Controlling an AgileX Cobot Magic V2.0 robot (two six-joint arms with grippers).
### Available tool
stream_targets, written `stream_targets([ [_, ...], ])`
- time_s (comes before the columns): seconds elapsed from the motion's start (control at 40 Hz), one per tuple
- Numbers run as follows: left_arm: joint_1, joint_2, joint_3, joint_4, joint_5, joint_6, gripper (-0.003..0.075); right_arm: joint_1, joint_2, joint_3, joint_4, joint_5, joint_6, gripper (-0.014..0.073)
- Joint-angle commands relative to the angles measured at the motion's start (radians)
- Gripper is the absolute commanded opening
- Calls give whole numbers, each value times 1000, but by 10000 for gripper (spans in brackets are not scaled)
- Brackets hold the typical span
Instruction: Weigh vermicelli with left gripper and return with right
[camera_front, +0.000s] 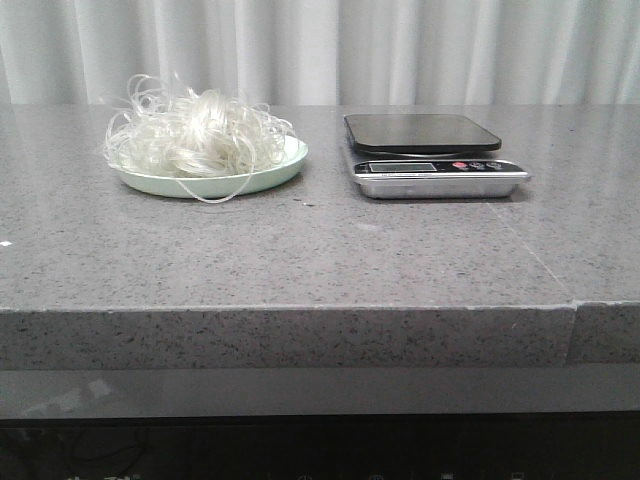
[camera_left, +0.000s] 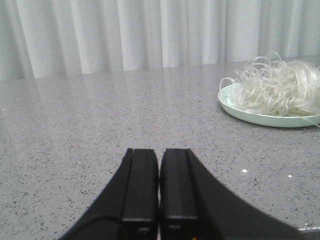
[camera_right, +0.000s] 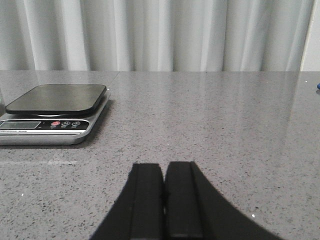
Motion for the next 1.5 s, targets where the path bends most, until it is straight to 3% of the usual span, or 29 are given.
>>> stream_targets([
  [0.0,3,-23,36,-10,-89,1,157,-5,-14,-3,2,-73,-4,153],
  [0.375,3,-23,36,-10,-89,1,157,-5,-14,-3,2,-84,-4,153],
  [0.874,3,-23,17,-10,-150,1,157,-5,-14,-17,2,-228,-4,153],
  [1.199,3,36,-323,-1,56,1,157,-5,5,-305,2,-49,-4,153],
  [1.473,3,290,-648,-1,304,1,157,-5,167,-597,103,194,-4,153],
])
